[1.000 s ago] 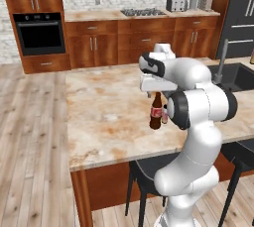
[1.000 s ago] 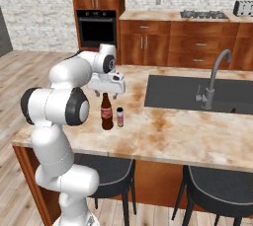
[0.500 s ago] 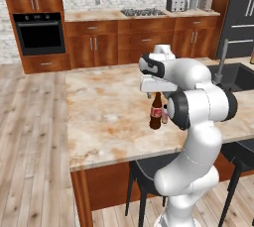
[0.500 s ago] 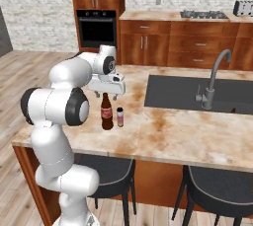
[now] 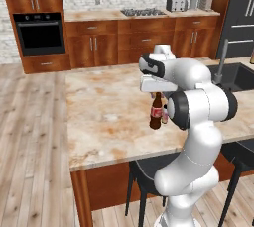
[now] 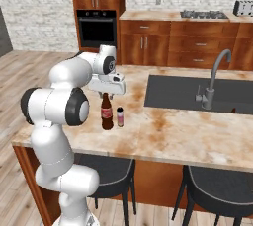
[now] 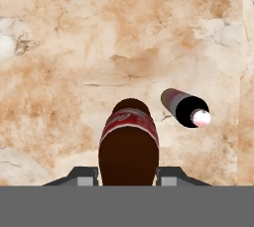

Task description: Place the large bottle from the dining counter next to the other large bottle outside the sink, and place the small bottle from the dining counter next to the other small bottle inside the sink.

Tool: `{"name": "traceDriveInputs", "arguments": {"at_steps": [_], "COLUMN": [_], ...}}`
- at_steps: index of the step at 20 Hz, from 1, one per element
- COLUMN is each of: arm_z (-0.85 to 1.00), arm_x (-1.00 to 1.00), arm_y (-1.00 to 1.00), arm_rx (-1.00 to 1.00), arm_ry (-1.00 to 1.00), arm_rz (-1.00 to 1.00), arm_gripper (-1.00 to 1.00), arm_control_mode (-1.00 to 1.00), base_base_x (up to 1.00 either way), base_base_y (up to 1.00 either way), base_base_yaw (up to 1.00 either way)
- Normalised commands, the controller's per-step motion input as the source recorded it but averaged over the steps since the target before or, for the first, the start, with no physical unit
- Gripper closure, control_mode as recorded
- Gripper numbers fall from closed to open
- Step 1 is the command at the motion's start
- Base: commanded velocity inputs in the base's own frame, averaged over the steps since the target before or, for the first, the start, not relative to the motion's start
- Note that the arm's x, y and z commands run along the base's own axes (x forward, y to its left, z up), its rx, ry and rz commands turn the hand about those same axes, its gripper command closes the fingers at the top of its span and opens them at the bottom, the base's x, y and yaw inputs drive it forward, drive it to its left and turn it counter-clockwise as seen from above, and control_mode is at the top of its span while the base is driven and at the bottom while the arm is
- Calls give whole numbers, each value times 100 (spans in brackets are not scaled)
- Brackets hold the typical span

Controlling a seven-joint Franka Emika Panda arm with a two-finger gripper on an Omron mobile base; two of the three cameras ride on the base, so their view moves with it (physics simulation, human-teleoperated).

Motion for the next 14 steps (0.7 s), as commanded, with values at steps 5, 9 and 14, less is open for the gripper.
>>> {"name": "traceDriveInputs", "arguments": {"at_steps": [5,9,14], "arm_z": [0,27,63], "arm_x": [0,-3,-41], "arm_y": [0,0,0], "arm_rx": [0,0,0], "arm_ry": [0,0,2], "arm_rz": [1,6,5], "arm_gripper": [100,100,100], "arm_control_mode": [-100,-100,-100], "base_base_x": [0,0,0], "base_base_y": [0,0,0], "base_base_yaw": [0,0,0]}}
